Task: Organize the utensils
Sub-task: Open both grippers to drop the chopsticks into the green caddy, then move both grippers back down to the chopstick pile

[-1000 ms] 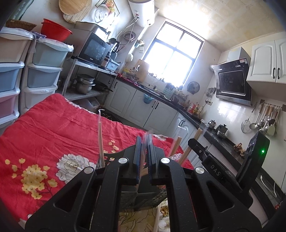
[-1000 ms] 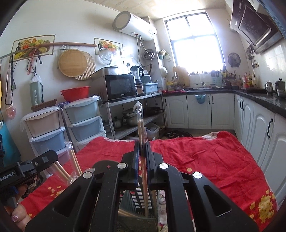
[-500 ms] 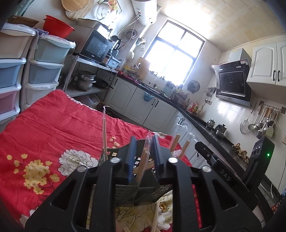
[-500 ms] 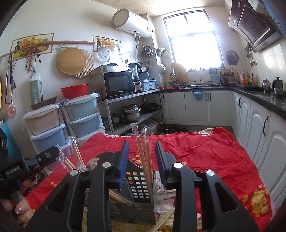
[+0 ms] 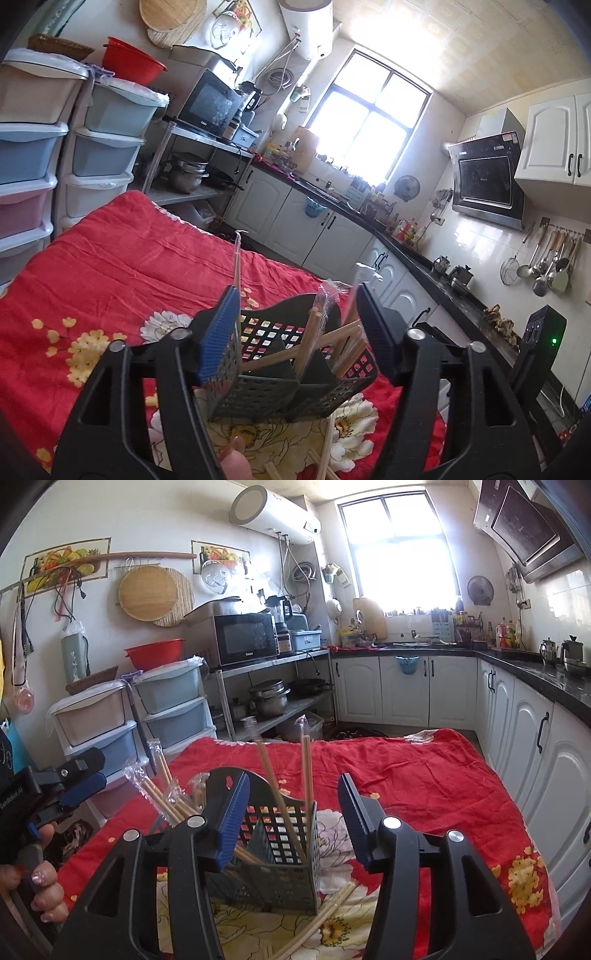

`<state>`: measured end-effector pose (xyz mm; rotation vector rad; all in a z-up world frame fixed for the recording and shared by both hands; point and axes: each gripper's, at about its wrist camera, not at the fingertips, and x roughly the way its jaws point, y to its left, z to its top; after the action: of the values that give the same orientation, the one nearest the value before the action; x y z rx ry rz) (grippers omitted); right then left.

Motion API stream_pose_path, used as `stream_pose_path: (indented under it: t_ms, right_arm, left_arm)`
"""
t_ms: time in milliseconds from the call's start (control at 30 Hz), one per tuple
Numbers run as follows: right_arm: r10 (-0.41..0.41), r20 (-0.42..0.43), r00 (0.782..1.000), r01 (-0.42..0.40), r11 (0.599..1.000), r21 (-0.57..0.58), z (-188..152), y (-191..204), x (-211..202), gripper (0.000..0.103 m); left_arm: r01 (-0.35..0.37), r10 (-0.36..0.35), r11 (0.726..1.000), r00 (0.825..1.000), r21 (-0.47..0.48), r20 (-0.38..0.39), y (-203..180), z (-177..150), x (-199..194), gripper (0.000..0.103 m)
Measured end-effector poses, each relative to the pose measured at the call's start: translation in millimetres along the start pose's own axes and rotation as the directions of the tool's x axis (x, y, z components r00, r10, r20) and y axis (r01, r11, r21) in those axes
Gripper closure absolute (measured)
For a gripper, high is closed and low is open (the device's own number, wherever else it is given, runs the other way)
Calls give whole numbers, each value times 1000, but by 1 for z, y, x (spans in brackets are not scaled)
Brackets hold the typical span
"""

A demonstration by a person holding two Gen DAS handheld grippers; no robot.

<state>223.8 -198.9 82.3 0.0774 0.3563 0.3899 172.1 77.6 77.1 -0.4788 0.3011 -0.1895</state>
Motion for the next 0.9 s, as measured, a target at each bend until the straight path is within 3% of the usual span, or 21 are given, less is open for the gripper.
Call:
stream_pose_path:
  t_ms: [333,900]
  right_arm:
    - [11,-13,1000,-11,1000,9,-4,0,-12,46]
    - [36,-23,999,-35,999,9,-10,2,-34,39]
  left_arm:
    - [10,-10,1000,1000,-13,12,3,2,-17,12]
    - [-13,13,999,1000,-47,6,14,-6,-35,11]
